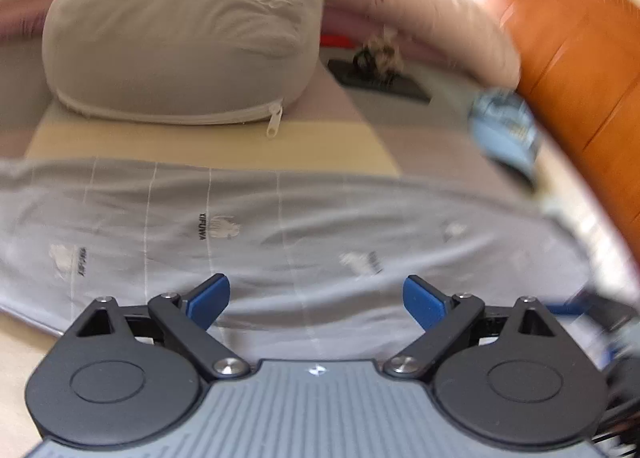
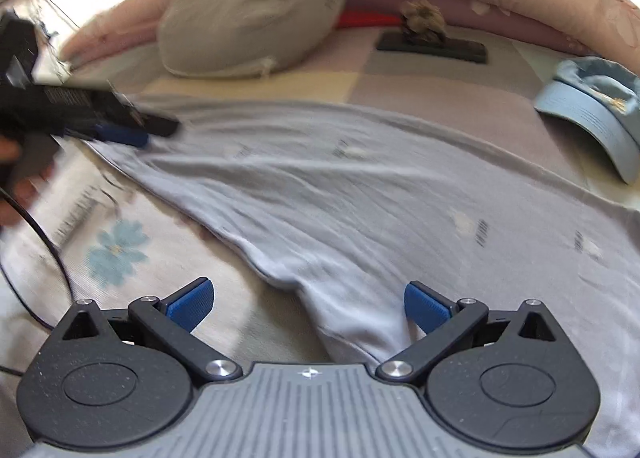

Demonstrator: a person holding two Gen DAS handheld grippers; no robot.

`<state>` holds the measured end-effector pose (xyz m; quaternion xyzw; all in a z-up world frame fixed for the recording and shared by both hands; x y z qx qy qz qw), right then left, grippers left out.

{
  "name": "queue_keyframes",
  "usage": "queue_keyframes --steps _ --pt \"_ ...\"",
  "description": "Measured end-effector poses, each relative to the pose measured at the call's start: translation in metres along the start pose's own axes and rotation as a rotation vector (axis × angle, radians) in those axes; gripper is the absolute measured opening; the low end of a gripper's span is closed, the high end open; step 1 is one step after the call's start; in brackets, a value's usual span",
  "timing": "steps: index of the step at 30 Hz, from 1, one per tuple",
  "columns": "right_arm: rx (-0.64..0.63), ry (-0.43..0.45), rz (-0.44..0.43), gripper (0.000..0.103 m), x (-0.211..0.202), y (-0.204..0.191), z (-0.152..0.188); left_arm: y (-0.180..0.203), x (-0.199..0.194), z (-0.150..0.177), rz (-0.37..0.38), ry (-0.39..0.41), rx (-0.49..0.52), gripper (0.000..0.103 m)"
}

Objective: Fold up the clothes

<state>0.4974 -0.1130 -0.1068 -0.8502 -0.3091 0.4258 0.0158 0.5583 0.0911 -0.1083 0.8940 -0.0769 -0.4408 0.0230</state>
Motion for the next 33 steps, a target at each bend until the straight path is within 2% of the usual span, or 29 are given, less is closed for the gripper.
queue_keyframes --steps 3,7,9,11,15,17,20,22,25,27,30,32,33 --pt "0.018 -0.002 -0.045 0.103 0.008 -0.011 -0.003 0.001 0.006 0.019 -0.089 -0.034 0.113 0.094" --pt "0.136 -0.001 -0.140 0.103 0.009 -0.017 0.011 0.001 -0.005 0.035 -0.127 -0.023 0.209 0.098" --pt "0.180 0.003 -0.189 0.103 0.000 -0.016 0.012 0.000 -0.012 0.034 -0.137 -0.023 0.210 0.098" --pt "0.212 0.022 -0.200 0.103 -0.013 -0.010 0.010 0.000 -0.019 0.032 -0.147 -0.015 0.205 0.098" --pt "0.215 0.052 -0.057 0.103 -0.038 0.015 0.014 0.008 -0.015 0.025 -0.125 0.041 0.193 0.098" --pt "0.222 0.047 -0.020 0.103 -0.043 0.023 0.019 0.006 -0.009 0.025 -0.134 0.021 0.179 0.098" --pt "0.273 0.030 -0.060 0.103 -0.032 0.020 0.023 -0.002 0.005 0.028 -0.152 -0.034 0.137 0.098" --pt "0.300 0.021 -0.096 0.103 -0.025 0.015 0.023 -0.003 0.001 0.027 -0.138 -0.039 0.131 0.098" --pt "0.249 0.027 -0.135 0.103 -0.030 0.003 0.013 -0.005 -0.007 0.019 -0.116 -0.025 0.124 0.098" --pt "0.173 0.053 -0.074 0.103 -0.039 0.006 0.004 -0.006 -0.008 0.010 -0.100 0.007 0.116 0.098" --pt "0.093 0.073 0.109 0.103 -0.045 0.022 -0.003 -0.005 -0.001 0.001 -0.097 0.029 0.121 0.098" --pt "0.124 0.054 0.168 0.103 -0.042 0.038 0.000 -0.002 0.005 -0.001 -0.086 0.045 0.150 0.098" --pt "0.174 0.043 0.162 0.103 -0.038 0.046 0.004 -0.003 0.010 0.000 -0.088 0.041 0.173 0.098"
Point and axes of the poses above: each gripper's, at about its wrist camera, not at the fingertips, and x roughly the way its jaws point, y to its right, z to its underside, the point moved 7 cm from there along x, roughly the way its jaws point, and after that the axes turned 9 degrees about -z, right-handed, at the moved point
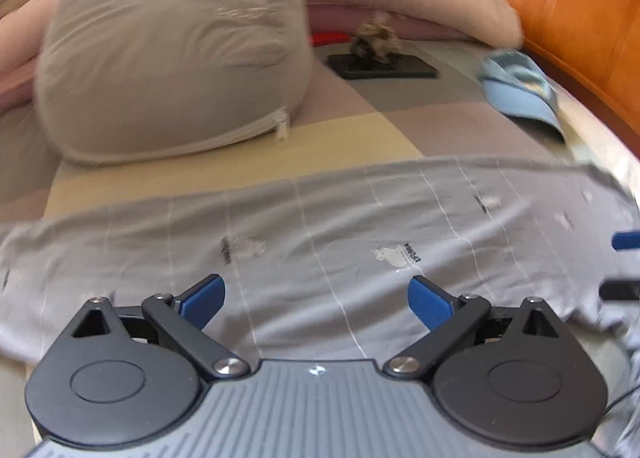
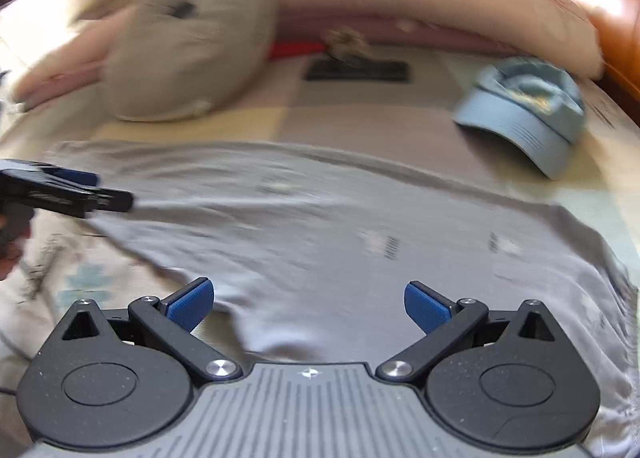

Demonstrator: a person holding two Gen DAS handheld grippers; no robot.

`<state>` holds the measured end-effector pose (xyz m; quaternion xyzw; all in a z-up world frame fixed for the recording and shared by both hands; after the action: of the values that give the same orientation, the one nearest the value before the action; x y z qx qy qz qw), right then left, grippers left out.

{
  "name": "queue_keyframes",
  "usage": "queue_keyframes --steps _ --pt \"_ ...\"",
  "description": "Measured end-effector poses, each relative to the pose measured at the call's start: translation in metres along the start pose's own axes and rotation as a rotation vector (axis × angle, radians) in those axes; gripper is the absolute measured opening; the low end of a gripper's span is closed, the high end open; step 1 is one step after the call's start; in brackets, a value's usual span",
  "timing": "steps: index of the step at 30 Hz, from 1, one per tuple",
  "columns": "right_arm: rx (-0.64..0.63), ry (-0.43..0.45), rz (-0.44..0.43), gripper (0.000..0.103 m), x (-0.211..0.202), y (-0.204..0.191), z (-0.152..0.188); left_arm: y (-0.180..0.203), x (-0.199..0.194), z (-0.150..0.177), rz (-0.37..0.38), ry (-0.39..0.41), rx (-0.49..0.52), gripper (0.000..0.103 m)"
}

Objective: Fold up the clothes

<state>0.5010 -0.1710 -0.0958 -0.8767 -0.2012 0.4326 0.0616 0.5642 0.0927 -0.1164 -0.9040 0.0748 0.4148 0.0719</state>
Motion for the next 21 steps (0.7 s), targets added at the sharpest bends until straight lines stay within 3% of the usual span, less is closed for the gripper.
queue_keyframes --steps 3,4,7,10,13,17,21 --pt "0.116 -0.015 -0.011 0.103 0.012 0.015 0.007 -0.011 0.011 0.008 -0.014 -0.048 -0.007 0.097" --pt "0.122 -0.009 -0.010 0.103 0.013 0.015 0.009 -0.014 0.007 0.008 0.012 -0.036 -0.021 0.097" --pt "0.020 -0.023 0.034 0.103 0.017 0.005 0.015 -0.028 0.000 -0.002 0.064 -0.032 -0.061 0.098" --pt "-0.069 -0.033 0.087 0.103 0.020 -0.004 0.021 -0.042 0.007 -0.021 0.024 0.005 -0.081 0.098" --pt "-0.076 -0.031 0.112 0.103 0.022 -0.005 0.020 -0.051 0.025 -0.034 0.114 0.005 -0.139 0.098" --pt "-0.080 -0.029 0.109 0.103 0.023 -0.004 0.020 -0.070 0.046 -0.042 0.159 0.030 -0.236 0.098" --pt "-0.087 -0.022 0.115 0.103 0.024 -0.005 0.020 -0.090 0.049 -0.050 0.097 0.017 -0.284 0.097"
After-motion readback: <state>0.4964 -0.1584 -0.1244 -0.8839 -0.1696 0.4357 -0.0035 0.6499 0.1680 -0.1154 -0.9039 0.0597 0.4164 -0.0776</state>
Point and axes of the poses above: each gripper's, at about its wrist camera, not at the fingertips, and x roughly the way its jaws point, y to its right, z to its underside, the point moved 7 cm from there along x, roughly the way its jaws point, and after that the axes turned 9 degrees about -z, right-handed, at the moved point
